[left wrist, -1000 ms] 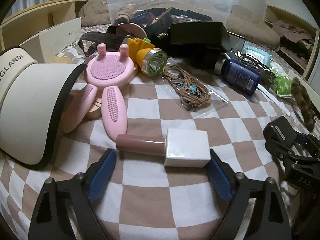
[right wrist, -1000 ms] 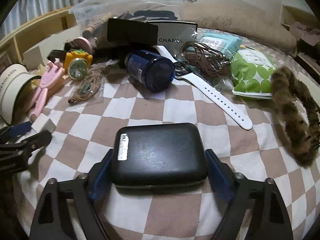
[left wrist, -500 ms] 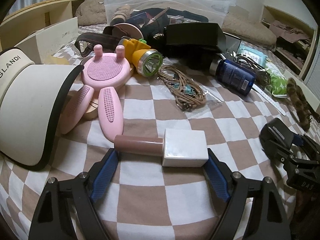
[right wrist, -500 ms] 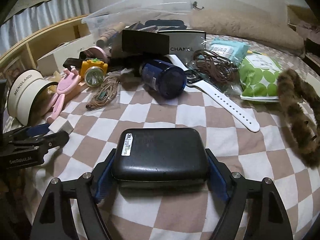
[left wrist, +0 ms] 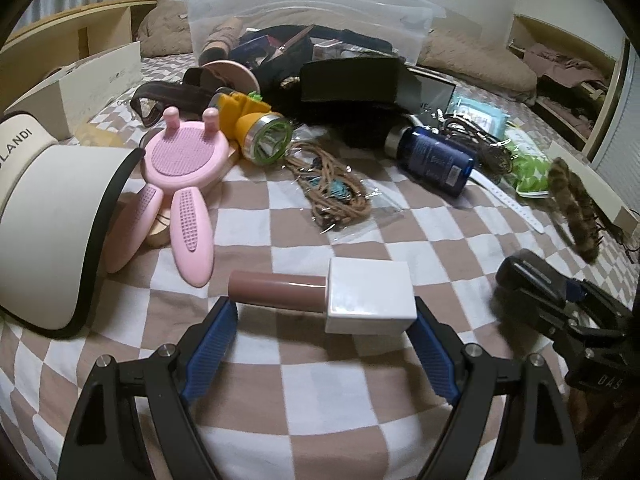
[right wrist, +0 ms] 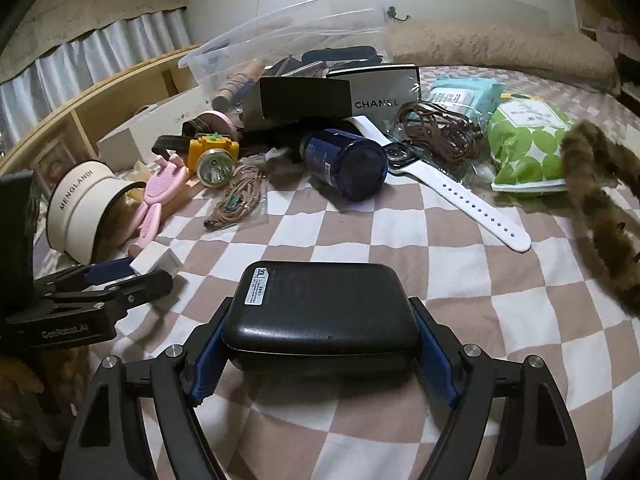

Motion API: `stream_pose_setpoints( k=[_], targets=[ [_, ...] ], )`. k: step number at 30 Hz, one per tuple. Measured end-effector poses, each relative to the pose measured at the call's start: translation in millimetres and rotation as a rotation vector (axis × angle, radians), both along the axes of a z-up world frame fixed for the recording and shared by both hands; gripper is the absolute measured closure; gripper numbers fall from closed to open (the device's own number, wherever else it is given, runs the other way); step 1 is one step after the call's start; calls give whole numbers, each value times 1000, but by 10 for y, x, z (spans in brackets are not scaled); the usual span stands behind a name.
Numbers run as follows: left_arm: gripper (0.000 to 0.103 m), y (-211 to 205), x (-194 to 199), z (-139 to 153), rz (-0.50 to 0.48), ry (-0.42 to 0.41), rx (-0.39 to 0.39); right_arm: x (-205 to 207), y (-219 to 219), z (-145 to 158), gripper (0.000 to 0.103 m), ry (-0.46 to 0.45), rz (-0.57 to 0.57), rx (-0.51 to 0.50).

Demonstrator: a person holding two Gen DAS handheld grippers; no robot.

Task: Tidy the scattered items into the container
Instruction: 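Lift the tube with the left tool while the right tool carries the case toward the container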

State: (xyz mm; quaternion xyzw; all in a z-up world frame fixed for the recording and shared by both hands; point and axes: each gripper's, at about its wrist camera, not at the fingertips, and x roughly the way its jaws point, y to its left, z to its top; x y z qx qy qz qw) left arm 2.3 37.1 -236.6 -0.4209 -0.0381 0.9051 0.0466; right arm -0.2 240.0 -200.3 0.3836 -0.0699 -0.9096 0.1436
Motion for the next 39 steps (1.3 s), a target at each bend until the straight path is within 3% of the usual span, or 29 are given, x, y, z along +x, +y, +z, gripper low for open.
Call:
stream_pose_setpoints(
  k=[6,13,25,39],
  targets=[
    [18,81,27,138,-10,27,-2,31,96,41,21,-23,-16,-68],
    [18,168,57,400,-15,95,-8,107,225,233,21,19,-43,-108],
    [18,329,73,973,-14,215,0,211,515,721,21,125,-102,-191],
    [18,458,-196,1830,-31,363,-17,42,661,1497,21,269,-69,-270]
  ],
)
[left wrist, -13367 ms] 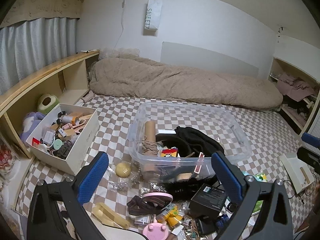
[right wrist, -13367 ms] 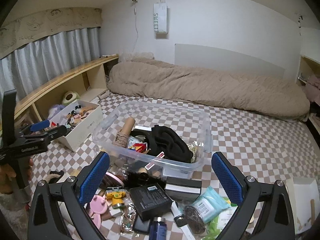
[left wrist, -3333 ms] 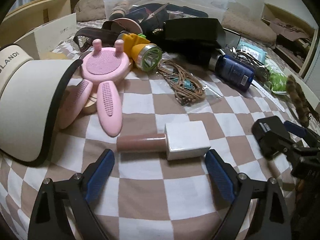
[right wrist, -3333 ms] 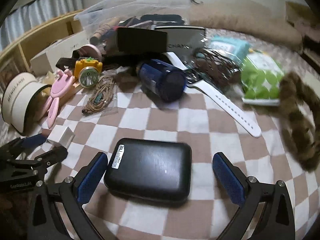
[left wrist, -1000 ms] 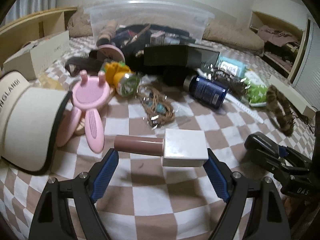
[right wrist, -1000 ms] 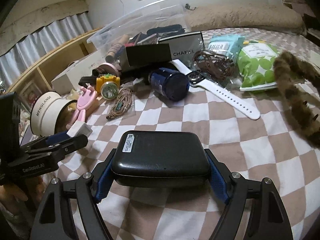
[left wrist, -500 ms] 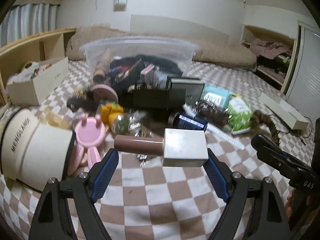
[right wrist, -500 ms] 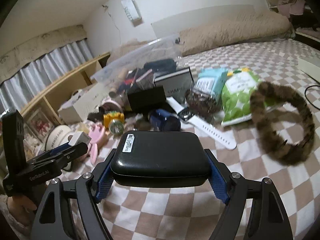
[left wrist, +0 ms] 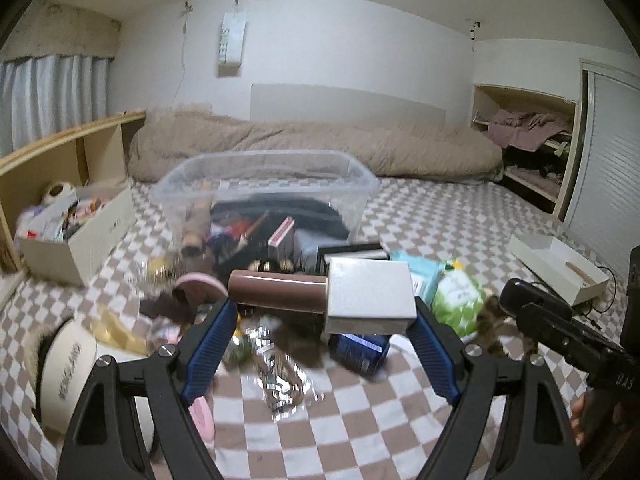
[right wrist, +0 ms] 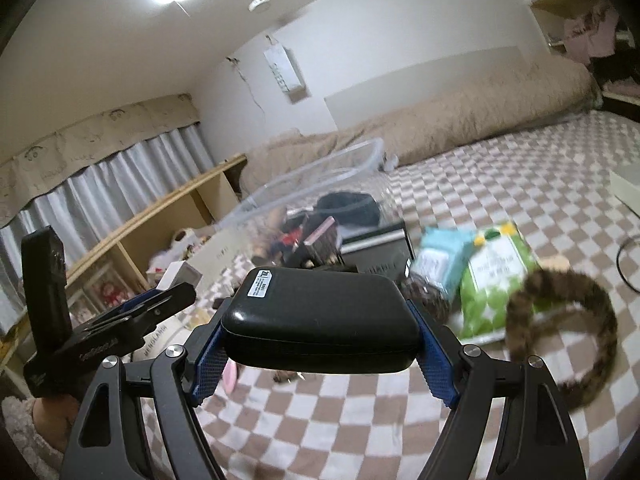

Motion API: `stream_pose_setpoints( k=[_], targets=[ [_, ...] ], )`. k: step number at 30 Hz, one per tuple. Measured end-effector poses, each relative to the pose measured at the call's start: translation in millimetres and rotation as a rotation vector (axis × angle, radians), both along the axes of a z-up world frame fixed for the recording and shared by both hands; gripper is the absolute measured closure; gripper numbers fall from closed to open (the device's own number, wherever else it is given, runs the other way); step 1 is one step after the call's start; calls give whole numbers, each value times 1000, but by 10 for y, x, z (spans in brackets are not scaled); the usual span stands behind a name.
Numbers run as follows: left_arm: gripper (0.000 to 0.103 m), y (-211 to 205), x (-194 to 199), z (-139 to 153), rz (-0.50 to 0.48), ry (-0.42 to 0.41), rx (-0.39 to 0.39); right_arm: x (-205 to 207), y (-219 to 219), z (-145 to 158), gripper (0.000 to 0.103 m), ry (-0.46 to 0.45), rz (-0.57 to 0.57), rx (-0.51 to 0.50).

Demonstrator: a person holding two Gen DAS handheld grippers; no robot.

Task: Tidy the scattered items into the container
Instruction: 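Lift the tube with the left tool while the right tool carries the case toward the container, then lower the tube into the container and open the left tool while the right tool releases the case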

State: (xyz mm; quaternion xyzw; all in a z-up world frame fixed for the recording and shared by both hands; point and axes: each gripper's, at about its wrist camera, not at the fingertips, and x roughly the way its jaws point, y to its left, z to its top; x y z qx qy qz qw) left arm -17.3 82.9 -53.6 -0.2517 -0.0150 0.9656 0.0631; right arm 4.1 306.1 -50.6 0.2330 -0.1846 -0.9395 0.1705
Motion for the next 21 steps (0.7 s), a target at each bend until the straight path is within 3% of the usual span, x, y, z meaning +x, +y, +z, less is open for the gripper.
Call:
stream_pose_setpoints(
  k=[9,21],
  targets=[
    [18,-96,-440,403,-16,36,30,-314,-17,282,21,4,55,-58],
    [18,-556,-1225,734,49,57,-30,-804,55,428,21,-39,103,-159]
  ],
)
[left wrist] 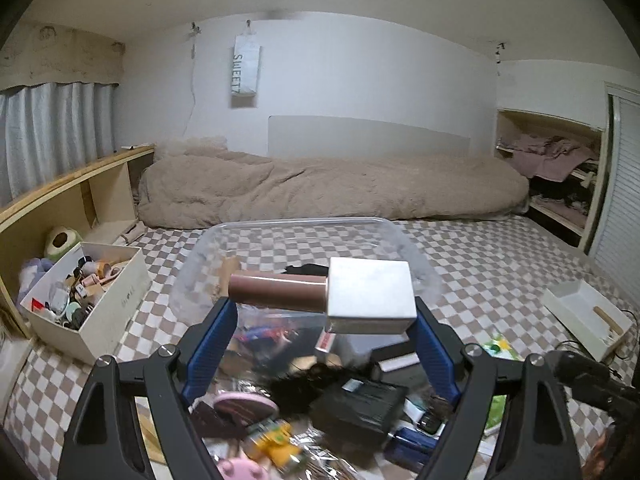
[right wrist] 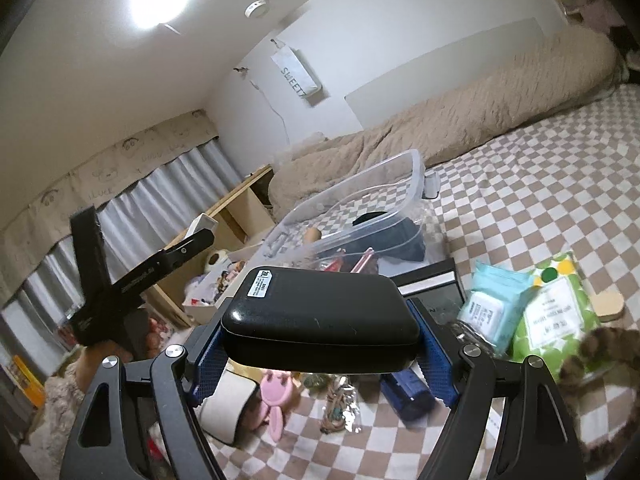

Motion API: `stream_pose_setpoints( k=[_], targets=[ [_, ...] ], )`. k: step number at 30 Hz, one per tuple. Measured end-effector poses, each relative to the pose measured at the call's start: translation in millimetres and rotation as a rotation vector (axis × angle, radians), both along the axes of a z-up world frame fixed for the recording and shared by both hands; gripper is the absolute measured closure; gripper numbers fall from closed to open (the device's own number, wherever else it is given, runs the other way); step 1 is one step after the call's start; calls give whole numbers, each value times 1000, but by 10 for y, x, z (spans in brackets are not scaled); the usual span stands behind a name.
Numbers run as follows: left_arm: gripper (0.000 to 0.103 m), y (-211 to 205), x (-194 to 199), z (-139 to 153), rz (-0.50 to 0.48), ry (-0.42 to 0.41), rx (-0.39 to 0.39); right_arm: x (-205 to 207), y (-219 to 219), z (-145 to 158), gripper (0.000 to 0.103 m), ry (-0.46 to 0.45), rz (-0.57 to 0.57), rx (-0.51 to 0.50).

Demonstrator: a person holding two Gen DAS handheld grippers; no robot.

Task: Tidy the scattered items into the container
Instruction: 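Lower the tube into the container and open the left tool while the right tool releases the case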

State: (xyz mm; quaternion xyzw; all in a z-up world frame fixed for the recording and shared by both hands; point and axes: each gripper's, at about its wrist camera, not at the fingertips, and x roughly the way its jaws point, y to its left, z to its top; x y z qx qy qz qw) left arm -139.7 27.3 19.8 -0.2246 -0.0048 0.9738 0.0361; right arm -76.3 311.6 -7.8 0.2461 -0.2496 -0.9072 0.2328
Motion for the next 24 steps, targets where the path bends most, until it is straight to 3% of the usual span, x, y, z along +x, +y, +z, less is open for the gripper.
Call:
stream_pose_setpoints(
  k=[7,11,19,24],
  targets=[
    [18,-200,-574,-130,22,-100,-14,-386,-13,67,21,-20,5,-1],
    [18,-295,-930,-277,15,-183,49,-642,-71,113,21,-36,13,10],
    [18,-498,-1388,-506,34,-244,115,-1219,-287,185,21,-88,28,59],
    [18,-714,-1613,-791,51,-337,181,-1572,-466,206,21,-118,31,65]
  ],
)
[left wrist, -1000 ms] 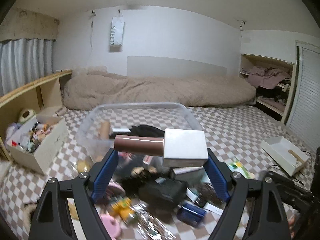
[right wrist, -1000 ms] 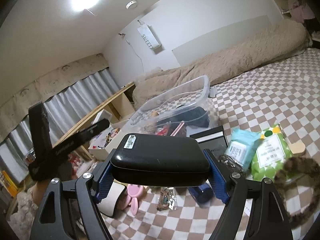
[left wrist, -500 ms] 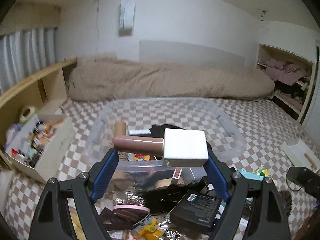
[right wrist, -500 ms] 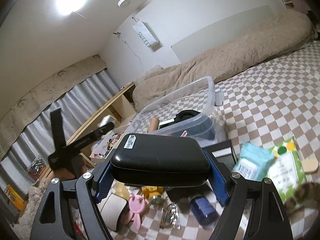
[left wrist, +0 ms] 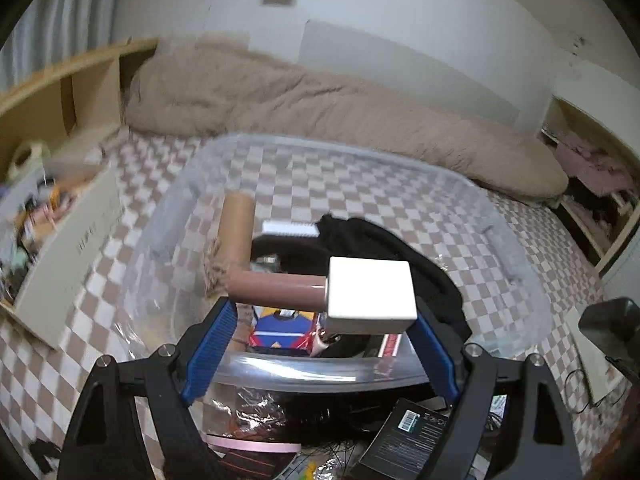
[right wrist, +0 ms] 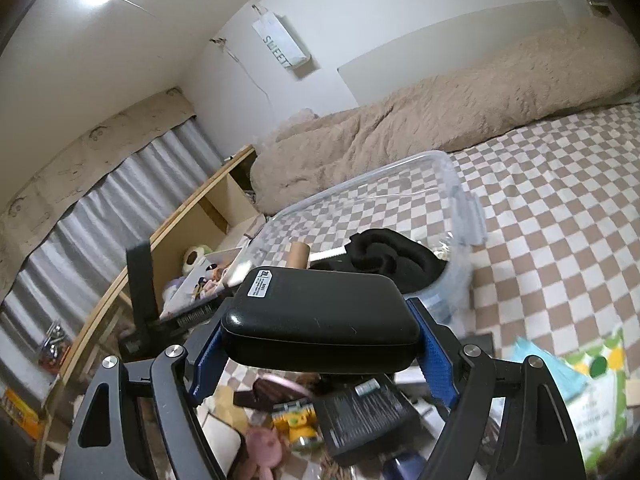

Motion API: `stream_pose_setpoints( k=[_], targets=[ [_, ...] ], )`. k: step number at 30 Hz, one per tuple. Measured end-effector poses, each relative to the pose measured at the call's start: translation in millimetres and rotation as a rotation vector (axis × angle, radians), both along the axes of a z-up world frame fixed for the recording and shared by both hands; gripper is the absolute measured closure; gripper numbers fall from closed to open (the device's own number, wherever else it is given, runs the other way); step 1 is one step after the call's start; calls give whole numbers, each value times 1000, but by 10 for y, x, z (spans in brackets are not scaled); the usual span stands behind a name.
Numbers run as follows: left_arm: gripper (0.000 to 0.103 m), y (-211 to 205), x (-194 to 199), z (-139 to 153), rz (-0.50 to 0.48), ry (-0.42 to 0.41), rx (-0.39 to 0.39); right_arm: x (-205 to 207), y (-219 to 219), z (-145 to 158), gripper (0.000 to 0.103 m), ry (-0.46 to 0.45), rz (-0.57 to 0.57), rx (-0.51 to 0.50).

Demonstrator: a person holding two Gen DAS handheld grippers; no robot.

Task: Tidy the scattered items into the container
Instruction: 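Lower the tube into the container and open the left tool while the right tool releases the case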

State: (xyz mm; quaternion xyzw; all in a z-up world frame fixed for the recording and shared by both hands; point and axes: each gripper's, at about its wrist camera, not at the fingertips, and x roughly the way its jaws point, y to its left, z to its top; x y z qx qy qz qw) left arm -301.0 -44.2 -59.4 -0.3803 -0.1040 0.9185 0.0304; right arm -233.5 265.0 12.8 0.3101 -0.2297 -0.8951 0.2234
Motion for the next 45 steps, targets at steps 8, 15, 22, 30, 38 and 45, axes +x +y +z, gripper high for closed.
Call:
stream_pose_setpoints(
  k=[8,15,22,30,38,45],
  targets=[
    [18,-46,-76,-16,-55,-44,-11,-444,-411,-87,21,-60,28,40],
    [18,-65,-107,-11,-142,-78,-66,-729,-646,-165,21,-109,39,79],
    [17,-49,-98,-4,-176,-99,-92,-915,-813,-212,21,-145,52,127],
    [6,-128,-69,87,-184,-92,-83,-1015,-959,-230,21,-179,79,153],
    [6,-384,-19,360,-93,12,-107,-1105,-1060,-264,21,-218,94,153],
    [6,-698,-34,451,-7,53,-70,-1213,-1191,-358,21,-282,114,153]
  ],
)
